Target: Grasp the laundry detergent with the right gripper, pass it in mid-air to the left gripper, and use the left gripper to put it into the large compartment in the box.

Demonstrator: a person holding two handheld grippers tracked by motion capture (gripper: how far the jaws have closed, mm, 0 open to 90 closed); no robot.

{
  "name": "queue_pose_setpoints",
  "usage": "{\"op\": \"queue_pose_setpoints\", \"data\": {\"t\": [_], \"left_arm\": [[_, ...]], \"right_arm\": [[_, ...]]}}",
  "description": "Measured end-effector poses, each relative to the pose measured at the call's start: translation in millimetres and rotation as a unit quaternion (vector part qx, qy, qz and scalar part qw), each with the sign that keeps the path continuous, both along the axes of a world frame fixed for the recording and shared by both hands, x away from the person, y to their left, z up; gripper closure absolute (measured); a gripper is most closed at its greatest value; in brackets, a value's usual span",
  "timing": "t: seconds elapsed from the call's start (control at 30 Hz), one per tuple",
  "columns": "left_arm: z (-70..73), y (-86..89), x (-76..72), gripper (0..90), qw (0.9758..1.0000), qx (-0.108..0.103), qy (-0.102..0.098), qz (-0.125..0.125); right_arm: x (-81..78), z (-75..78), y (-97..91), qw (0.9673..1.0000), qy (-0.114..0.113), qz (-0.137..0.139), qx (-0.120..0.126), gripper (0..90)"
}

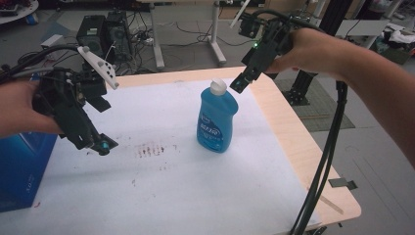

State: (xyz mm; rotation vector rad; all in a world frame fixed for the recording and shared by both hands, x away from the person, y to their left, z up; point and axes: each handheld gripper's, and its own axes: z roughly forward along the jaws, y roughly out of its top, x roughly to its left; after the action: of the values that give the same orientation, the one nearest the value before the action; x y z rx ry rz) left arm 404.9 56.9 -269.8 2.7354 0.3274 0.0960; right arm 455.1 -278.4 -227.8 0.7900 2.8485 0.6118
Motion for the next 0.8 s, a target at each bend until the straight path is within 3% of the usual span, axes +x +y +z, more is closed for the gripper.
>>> {"op": "queue_pose_setpoints", "data": {"t": [0.3, 0.37, 0.8], "left_arm": [[-0.7, 0.0, -0.5, 1.7, 1.0000, 0.002, -0.002, -0.004], [-0.5, 0.3, -0.2, 1.6, 1.0000, 0.004, -0.002, -0.005], [-1.9, 0.6, 0.3, 1.6, 1.0000, 0.006, -0.001, -0.005]], "right_arm": [[-11.0, -20.1, -8.9, 0.9993, 0.004, -0.019, 0.032, 1.6], [-15.3, -29.2, -13.6, 0.9980, 0.001, -0.030, 0.057, 1.6], [-30.4, -63.8, -22.3, 0.9912, -0.017, -0.065, 0.114, 1.6]]}}
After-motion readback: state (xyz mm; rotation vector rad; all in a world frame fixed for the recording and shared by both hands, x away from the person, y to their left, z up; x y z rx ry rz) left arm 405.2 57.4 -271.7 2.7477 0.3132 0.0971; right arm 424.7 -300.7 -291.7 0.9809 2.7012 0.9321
